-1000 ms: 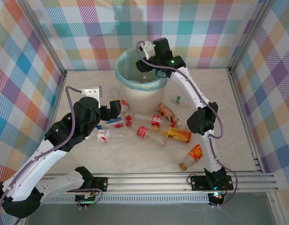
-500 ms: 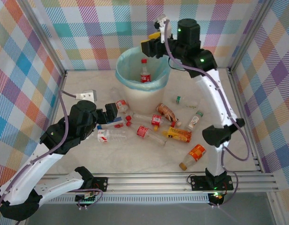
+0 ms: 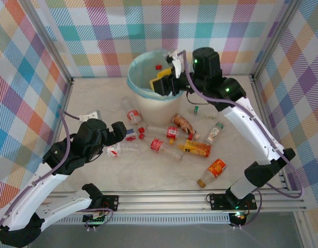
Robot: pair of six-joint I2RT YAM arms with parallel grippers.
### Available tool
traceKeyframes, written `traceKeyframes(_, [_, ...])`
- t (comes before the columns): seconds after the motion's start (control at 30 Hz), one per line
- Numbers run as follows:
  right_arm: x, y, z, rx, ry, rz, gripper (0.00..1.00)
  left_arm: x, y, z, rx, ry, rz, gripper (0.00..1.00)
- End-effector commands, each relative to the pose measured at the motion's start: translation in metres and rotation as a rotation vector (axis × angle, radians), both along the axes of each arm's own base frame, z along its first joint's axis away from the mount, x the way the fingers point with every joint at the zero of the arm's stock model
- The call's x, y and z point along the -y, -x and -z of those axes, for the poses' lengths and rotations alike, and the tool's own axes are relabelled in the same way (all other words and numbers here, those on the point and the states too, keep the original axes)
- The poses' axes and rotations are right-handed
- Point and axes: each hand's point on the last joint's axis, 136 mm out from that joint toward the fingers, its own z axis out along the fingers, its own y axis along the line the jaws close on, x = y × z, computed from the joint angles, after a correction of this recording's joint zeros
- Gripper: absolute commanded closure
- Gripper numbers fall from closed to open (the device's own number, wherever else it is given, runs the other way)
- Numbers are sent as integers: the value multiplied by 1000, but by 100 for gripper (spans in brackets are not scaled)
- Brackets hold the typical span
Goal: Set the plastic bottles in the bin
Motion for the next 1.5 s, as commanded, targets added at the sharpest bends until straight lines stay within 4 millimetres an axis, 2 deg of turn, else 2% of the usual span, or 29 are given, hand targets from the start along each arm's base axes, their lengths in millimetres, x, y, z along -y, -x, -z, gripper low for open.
traceKeyframes(0.0, [12, 23, -6, 12, -45, -2, 44, -2, 10, 20, -78, 80, -58, 0])
traceKeyframes(0.17, [29, 34, 45, -92, 14, 47, 44, -5, 14, 55, -173, 200, -208, 0])
traceKeyframes(0.27, [37, 41, 69, -151, 46, 70, 43, 3, 12, 77, -228, 276, -265, 1])
traceKeyframes(0.4, [45, 47, 90, -207, 59, 99, 41, 16, 8, 106, -319, 330, -339, 1])
traceKeyframes(0.67, [50, 61, 125, -311, 117, 82, 40, 42, -8, 150, -471, 337, -447, 0])
traceKeyframes(0.9, [58, 65, 137, -322, 150, 104, 38, 53, -15, 187, -580, 353, -561, 0])
traceKeyframes(1.07, [62, 65, 145, -318, 163, 118, 37, 54, -23, 208, -636, 348, -604, 0])
traceKeyframes(1.27, [62, 64, 146, -310, 178, 115, 37, 62, -35, 235, -716, 425, -620, 1])
traceKeyframes(1.47, [62, 63, 148, -311, 185, 116, 36, 58, -34, 253, -773, 395, -640, 5])
